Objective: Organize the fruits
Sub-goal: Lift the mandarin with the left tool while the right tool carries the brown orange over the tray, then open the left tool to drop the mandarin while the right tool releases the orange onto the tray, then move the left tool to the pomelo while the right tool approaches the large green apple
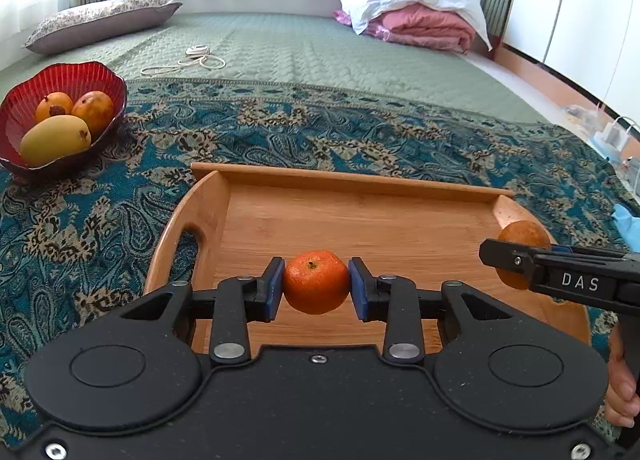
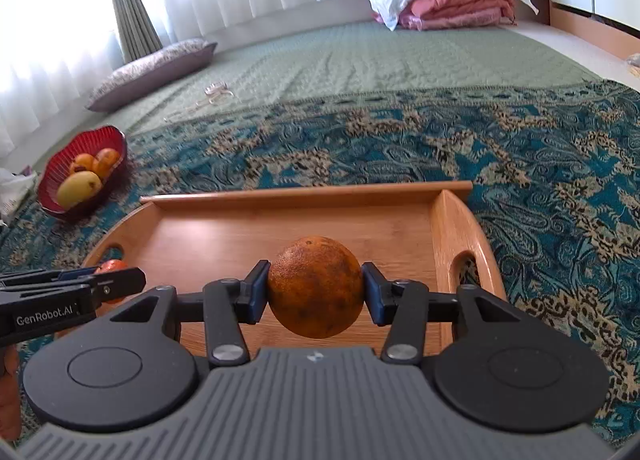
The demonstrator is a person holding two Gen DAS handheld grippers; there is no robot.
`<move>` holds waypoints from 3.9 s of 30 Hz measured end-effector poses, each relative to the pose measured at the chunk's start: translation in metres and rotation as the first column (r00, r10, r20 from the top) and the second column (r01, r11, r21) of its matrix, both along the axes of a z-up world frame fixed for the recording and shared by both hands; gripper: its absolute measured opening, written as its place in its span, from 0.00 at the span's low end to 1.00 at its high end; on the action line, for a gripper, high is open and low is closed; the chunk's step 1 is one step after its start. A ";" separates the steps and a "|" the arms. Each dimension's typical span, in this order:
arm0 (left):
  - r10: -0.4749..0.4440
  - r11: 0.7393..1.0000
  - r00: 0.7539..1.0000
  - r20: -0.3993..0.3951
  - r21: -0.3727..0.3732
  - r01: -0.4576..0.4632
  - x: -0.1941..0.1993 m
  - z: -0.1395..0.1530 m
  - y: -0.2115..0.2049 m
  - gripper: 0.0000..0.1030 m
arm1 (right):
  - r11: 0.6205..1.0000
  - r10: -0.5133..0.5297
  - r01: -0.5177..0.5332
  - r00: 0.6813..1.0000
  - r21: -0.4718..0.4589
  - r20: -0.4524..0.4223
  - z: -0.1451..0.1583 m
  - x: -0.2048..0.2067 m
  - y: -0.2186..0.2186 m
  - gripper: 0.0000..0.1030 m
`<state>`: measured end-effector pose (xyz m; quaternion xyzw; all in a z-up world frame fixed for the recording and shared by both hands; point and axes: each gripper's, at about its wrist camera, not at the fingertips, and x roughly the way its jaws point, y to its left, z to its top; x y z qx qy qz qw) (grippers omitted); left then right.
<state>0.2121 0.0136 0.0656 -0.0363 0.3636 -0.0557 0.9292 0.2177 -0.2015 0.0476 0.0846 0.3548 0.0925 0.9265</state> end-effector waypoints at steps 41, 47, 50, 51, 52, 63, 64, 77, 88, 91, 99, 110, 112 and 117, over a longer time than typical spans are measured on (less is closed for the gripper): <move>0.002 0.998 0.999 -0.045 0.059 0.001 0.014 -0.030 -0.009 0.32 | 0.999 0.009 -0.011 0.999 -0.040 -0.053 -0.022 0.008 0.012 0.54; 0.000 0.998 0.999 -0.036 0.061 0.002 0.013 -0.029 -0.009 0.40 | 0.997 0.039 -0.040 0.999 -0.058 -0.029 -0.015 0.003 0.015 0.59; 0.002 0.998 1.000 -0.029 0.059 -0.001 0.011 -0.026 -0.009 0.48 | 0.996 0.054 -0.055 0.998 -0.066 -0.015 -0.010 0.000 0.017 0.67; 0.003 0.998 1.000 -0.028 0.057 -0.001 0.009 -0.025 -0.008 0.53 | 0.996 0.061 -0.061 0.998 -0.065 -0.011 -0.009 -0.002 0.017 0.68; 0.005 0.999 1.000 -0.025 0.054 -0.003 0.008 -0.023 -0.007 0.56 | 0.996 0.063 -0.064 0.998 -0.064 -0.006 -0.007 -0.003 0.017 0.69; 0.008 0.999 0.999 0.046 0.051 -0.010 -0.029 -0.006 -0.001 0.85 | 0.995 0.094 -0.091 0.994 -0.044 0.056 0.005 -0.039 0.013 0.86; 0.006 0.999 0.999 0.048 0.044 -0.008 -0.033 -0.005 0.000 0.86 | 0.994 0.098 -0.095 0.993 -0.046 0.065 0.005 -0.043 0.013 0.86; -0.027 1.000 0.994 0.108 0.007 0.027 -0.096 0.001 0.000 0.94 | 0.985 0.140 -0.121 0.978 -0.126 0.154 0.004 -0.104 0.012 0.88; -0.041 0.999 0.988 0.151 0.036 0.036 -0.133 -0.005 -0.005 0.99 | 0.969 0.185 -0.143 0.961 -0.201 0.205 0.002 -0.142 0.015 0.91; -0.053 0.998 0.987 0.153 0.047 0.046 -0.139 -0.007 -0.006 1.00 | 0.965 0.191 -0.144 0.959 -0.221 0.210 -0.001 -0.150 0.014 0.92; -0.095 0.992 0.982 0.162 0.092 0.080 -0.154 -0.014 -0.011 1.00 | 0.951 0.203 -0.137 0.954 -0.277 0.223 -0.012 -0.167 0.015 0.95; -0.148 0.984 0.974 0.174 0.126 0.127 -0.169 -0.021 -0.020 1.00 | 0.953 0.210 -0.154 0.956 -0.261 0.203 -0.021 -0.178 0.012 0.96; -0.159 0.982 0.973 0.168 0.133 0.138 -0.170 -0.023 -0.024 1.00 | 0.952 0.215 -0.161 0.957 -0.261 0.194 -0.024 -0.180 0.013 0.95; -0.174 0.978 0.968 0.181 0.143 0.149 -0.173 -0.027 -0.029 1.00 | 0.940 0.234 -0.180 0.958 -0.289 0.165 -0.030 -0.183 0.017 0.90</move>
